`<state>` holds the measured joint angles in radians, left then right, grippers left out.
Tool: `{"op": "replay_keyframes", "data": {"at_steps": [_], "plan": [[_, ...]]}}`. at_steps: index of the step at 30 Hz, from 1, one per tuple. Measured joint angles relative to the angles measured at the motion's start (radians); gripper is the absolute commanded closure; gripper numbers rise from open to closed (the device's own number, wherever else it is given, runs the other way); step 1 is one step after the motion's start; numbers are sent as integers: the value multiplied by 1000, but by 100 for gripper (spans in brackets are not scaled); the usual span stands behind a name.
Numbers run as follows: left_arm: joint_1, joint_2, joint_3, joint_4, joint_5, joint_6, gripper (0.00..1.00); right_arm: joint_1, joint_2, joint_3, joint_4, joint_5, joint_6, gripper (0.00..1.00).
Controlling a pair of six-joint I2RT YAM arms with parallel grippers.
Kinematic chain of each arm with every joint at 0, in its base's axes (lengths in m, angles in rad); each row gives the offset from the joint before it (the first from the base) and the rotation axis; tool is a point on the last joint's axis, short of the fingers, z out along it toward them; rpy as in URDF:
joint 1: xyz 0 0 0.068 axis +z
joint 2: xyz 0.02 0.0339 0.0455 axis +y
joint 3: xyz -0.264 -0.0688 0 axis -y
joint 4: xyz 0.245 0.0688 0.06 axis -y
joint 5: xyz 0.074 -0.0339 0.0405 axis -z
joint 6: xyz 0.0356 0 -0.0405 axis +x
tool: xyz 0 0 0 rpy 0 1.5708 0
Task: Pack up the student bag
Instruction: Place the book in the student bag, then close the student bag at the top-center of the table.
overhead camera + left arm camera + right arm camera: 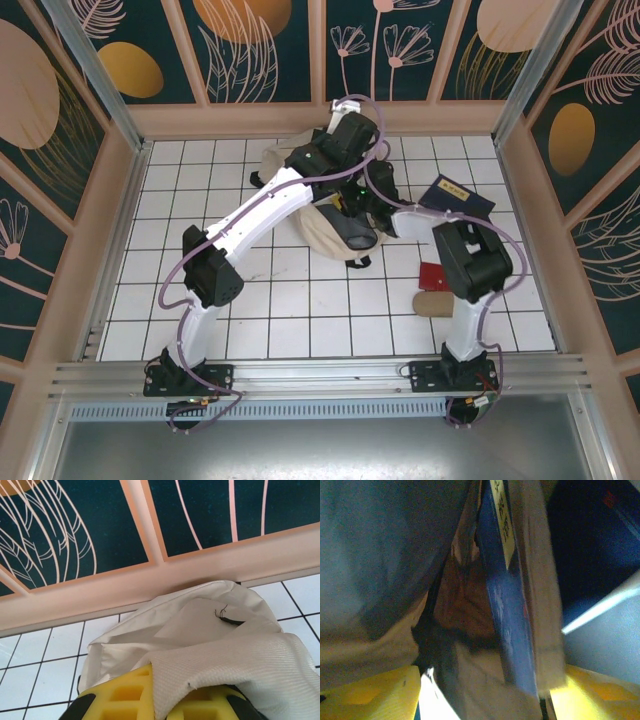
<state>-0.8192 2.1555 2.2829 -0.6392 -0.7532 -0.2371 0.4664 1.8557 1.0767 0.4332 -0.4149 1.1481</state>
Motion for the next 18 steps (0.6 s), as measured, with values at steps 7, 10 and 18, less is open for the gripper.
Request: {"op": "replay_keyframes", "data": {"at_steps": [7,10,18], "plan": [[10,0,-26,11,-11,-2,93,-1,-183,-96,-213,6,-94,41],[11,-12,-72,31,-16,-5,94,-2,-278,-123,-324,72,-163,42],[79,-163,-357,106,-24,-36,94,-129,-526,-174,-536,328,-326,42]]}}
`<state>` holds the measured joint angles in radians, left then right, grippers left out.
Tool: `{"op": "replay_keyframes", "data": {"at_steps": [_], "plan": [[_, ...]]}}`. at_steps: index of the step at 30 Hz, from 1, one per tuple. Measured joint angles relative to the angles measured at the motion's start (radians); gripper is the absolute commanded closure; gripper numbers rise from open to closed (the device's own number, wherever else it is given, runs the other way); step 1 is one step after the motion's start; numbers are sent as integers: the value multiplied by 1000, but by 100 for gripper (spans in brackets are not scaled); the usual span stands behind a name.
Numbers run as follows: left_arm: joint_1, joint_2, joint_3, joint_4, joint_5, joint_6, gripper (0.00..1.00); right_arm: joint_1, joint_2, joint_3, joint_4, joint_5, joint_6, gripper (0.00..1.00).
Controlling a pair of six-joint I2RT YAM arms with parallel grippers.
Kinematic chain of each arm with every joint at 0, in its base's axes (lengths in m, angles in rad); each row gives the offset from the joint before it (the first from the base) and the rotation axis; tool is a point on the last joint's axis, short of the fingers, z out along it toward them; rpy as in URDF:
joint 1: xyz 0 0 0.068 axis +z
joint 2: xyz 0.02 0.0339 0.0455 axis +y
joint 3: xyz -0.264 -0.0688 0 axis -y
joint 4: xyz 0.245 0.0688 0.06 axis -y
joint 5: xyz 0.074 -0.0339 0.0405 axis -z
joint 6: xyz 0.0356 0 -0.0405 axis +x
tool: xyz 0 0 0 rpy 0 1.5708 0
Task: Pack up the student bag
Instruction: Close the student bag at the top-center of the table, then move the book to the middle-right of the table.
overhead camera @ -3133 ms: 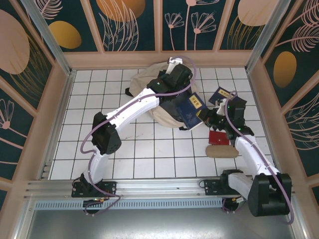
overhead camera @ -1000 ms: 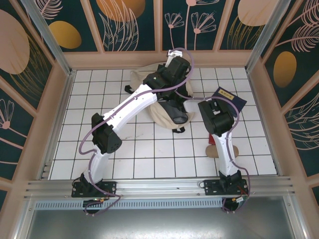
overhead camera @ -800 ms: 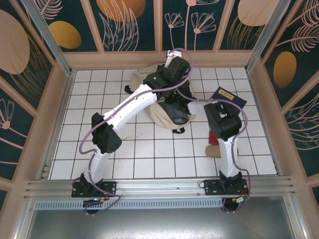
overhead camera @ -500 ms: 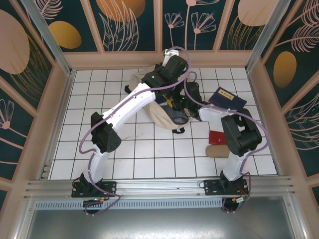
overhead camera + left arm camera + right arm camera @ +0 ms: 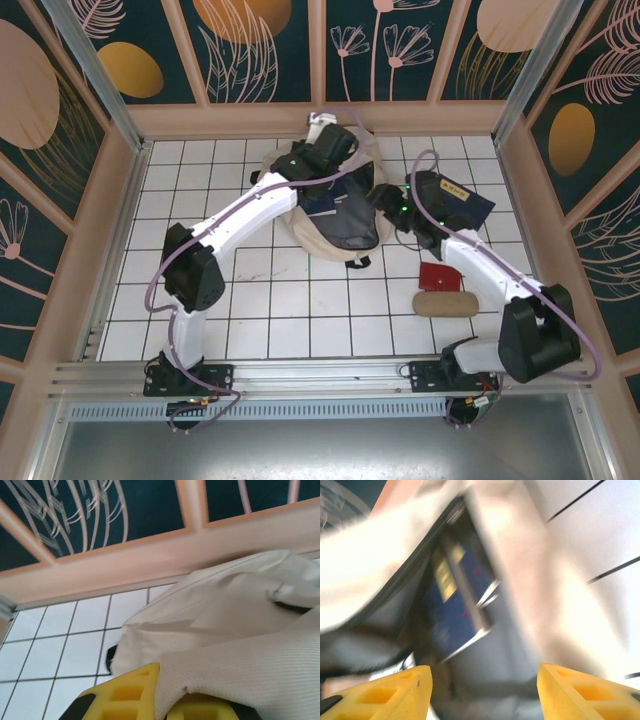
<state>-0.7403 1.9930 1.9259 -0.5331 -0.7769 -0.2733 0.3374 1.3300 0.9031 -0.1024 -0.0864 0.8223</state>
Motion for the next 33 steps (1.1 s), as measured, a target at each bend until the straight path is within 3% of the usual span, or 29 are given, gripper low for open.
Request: {"op": "replay_keyframes", "data": {"at_steps": [6,11,14,16,18,21,24,27,33], "plan": [[59,-146,-149,43,-29,-17,94,-254,70,-1,-49,115,-48,42],[60,-230,-240,66,-13,-37,93,-370,255,108,-93,200,-54,42],[60,-272,-307,81,49,-50,80,-422,378,223,-128,238,-69,40],[60,-296,-351,90,119,-60,59,-459,459,307,-151,261,-95,35],[61,-322,-399,111,214,-61,32,-490,522,369,-166,286,-122,29],[61,-362,-463,141,360,-62,15,-527,580,423,-202,311,-165,27],[61,-412,-523,164,464,-46,5,-561,658,505,-242,312,-206,26],[61,-484,-586,184,512,-34,2,-591,732,563,-261,290,-246,30],[61,-554,-619,222,547,-38,1,-614,784,590,-301,223,-298,57]]}}
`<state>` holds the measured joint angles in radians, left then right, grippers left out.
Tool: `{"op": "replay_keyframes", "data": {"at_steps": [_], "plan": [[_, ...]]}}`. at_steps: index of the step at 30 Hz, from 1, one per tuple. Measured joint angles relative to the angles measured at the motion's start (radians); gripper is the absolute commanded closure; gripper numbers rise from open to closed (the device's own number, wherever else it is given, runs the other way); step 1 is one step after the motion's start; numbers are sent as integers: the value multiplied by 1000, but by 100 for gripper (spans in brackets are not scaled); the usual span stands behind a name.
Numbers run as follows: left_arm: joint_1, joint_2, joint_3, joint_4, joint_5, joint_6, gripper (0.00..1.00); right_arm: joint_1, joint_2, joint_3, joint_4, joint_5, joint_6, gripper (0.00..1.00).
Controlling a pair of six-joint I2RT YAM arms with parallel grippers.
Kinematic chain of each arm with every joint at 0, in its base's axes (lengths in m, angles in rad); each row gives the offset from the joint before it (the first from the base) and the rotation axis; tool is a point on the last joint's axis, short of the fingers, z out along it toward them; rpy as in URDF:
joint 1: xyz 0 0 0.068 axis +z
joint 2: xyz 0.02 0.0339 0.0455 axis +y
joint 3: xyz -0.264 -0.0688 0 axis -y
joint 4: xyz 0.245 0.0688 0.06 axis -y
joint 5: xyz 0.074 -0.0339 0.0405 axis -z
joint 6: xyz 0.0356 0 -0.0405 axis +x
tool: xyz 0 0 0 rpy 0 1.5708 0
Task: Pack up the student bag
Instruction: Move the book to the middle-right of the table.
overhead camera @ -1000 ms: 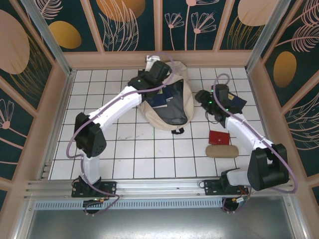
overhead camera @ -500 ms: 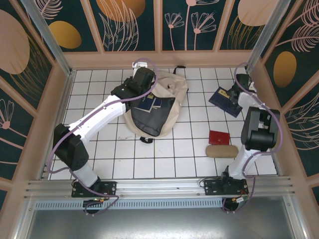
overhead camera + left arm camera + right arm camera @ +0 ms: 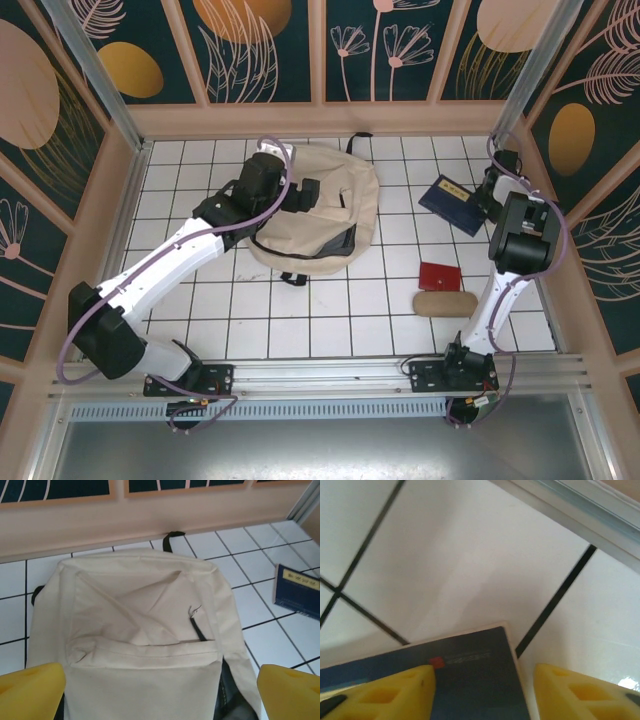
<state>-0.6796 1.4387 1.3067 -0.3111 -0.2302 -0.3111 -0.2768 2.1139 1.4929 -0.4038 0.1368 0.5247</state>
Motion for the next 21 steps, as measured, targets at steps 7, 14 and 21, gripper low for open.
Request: {"op": "replay_keyframes", "data": {"at_steps": [7,14,21], "plan": [[0,50,6,40,37,-22,1,16,-13,-23,4,-35,-26,69],[0,155,51,61,98,-62,2,144,-114,-174,35,-42,6,69],[0,263,121,96,158,-158,6,338,-327,-461,80,-42,176,66]]}}
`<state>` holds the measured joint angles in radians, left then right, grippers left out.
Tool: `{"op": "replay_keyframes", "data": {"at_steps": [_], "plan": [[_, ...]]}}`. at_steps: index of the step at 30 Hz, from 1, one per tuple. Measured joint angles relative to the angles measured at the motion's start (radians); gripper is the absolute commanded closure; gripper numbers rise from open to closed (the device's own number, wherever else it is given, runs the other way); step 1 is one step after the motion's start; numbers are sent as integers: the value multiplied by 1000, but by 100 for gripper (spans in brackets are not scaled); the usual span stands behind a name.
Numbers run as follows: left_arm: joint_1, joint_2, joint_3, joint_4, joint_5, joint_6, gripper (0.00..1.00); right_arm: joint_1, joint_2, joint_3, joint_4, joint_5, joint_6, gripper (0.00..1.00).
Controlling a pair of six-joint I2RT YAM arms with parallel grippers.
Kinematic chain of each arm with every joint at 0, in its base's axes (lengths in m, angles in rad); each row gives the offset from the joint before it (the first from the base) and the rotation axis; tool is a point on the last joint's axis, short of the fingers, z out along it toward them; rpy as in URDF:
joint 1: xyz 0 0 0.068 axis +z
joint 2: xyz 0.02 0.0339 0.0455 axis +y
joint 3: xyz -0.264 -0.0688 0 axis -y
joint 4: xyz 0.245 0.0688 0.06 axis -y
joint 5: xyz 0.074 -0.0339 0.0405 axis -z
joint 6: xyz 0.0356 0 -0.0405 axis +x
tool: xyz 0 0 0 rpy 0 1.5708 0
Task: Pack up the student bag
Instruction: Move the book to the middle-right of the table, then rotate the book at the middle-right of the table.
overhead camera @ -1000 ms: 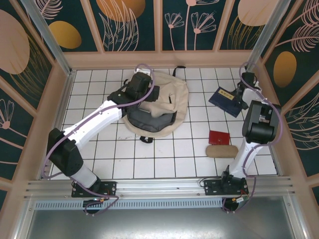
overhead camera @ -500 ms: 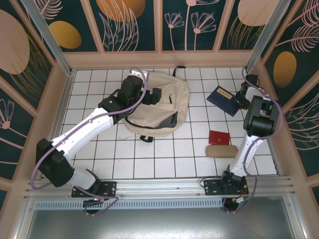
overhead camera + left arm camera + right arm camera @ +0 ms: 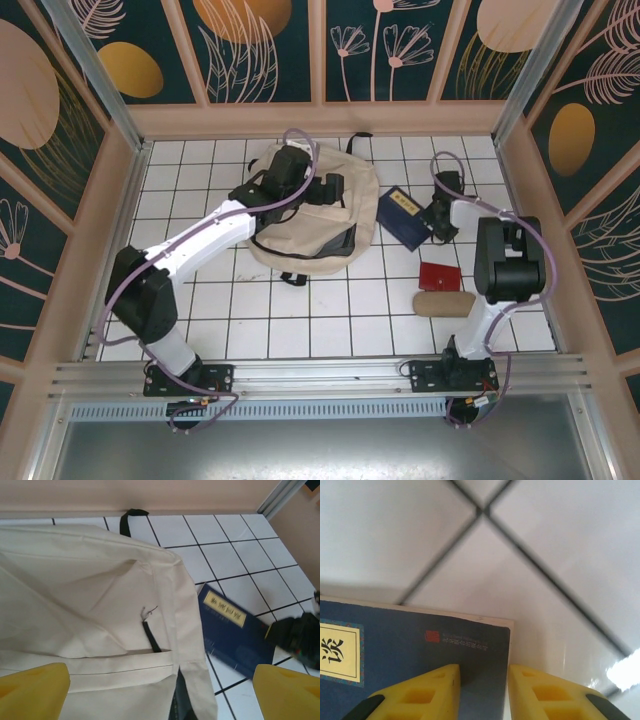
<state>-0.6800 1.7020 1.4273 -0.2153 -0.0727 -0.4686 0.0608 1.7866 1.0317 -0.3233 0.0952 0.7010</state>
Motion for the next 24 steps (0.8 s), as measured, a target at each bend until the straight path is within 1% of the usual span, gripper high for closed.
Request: {"op": "replay_keyframes", "data": {"at_steps": [1,3,4,5,6,10,14,18,22,24], "plan": [[-1,15,8,6,10,-12,6,10,-19,-19,-6,-3,16,63],[-6,43,19,14,26,-39,6,14,-48,-38,-34,-7,33,54],[-10,56,23,17,38,-53,6,13,-58,-38,-49,-7,33,45],[-16,71,30,21,47,-65,6,10,-69,-35,-61,-7,23,39],[-23,82,37,24,55,-74,6,10,-75,-26,-71,-7,12,37],[-69,150,103,28,89,-112,8,8,-64,63,-79,-39,-98,37],[-107,215,176,33,129,-143,9,3,33,200,-75,-55,-201,37],[-125,270,222,32,172,-166,10,-19,106,229,-78,-76,-254,39],[-126,310,245,28,182,-174,9,-35,112,196,-83,-111,-289,55],[-126,316,245,22,182,-176,9,-33,109,169,-77,-128,-288,57]]}}
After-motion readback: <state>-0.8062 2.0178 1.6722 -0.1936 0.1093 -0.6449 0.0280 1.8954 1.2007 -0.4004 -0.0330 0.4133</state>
